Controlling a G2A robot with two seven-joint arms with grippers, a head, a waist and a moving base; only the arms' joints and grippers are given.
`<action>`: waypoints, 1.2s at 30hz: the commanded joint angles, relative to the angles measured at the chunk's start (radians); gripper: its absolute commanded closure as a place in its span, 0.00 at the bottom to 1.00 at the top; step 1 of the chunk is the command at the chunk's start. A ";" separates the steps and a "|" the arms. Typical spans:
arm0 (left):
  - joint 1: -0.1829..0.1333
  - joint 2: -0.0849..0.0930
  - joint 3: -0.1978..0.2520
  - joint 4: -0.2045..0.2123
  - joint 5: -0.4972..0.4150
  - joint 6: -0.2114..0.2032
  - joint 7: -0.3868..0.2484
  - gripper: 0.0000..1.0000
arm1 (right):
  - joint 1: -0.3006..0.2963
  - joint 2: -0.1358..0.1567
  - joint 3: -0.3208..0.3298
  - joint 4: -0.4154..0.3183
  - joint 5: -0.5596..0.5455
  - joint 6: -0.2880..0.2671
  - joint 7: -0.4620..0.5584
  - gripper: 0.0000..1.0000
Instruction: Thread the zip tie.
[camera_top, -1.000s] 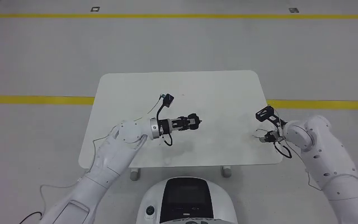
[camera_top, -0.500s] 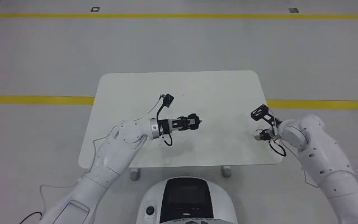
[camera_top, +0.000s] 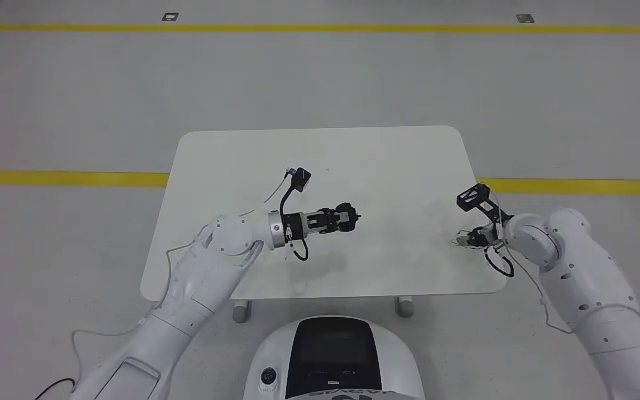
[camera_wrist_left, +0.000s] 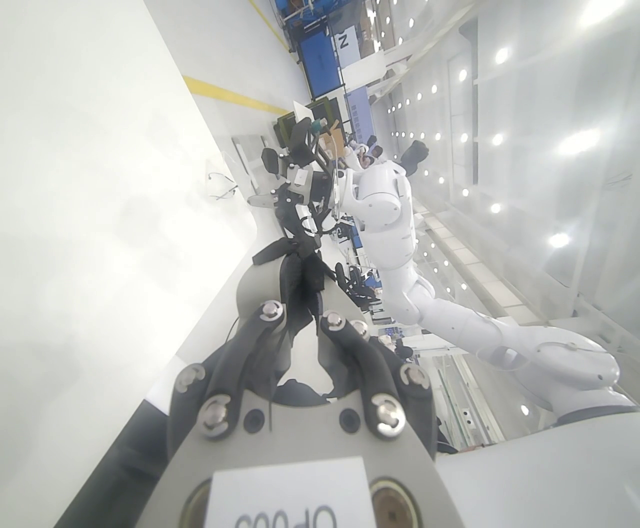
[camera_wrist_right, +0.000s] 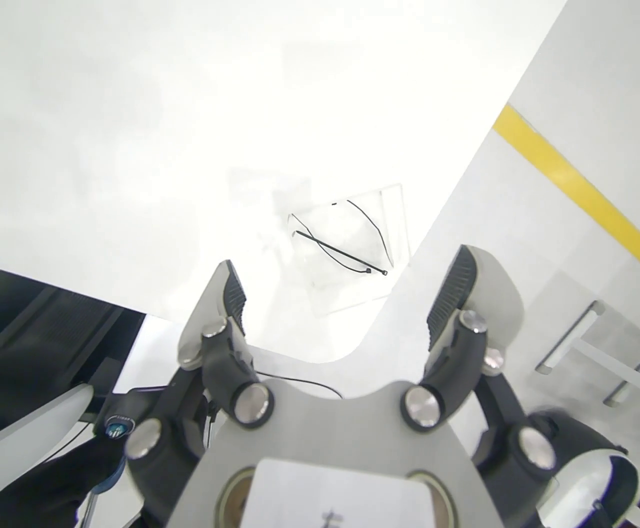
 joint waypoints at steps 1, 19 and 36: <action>0.000 0.000 0.000 0.000 0.000 0.000 0.000 1.00 | -0.003 0.001 0.007 0.009 0.014 0.000 -0.008 0.53; 0.000 0.000 0.000 0.000 0.000 0.000 0.000 1.00 | 0.028 0.011 -0.065 0.082 -0.038 0.000 -0.078 1.00; 0.000 0.000 0.000 0.000 0.000 0.000 0.000 1.00 | 0.040 0.013 -0.132 0.090 -0.145 0.004 -0.123 1.00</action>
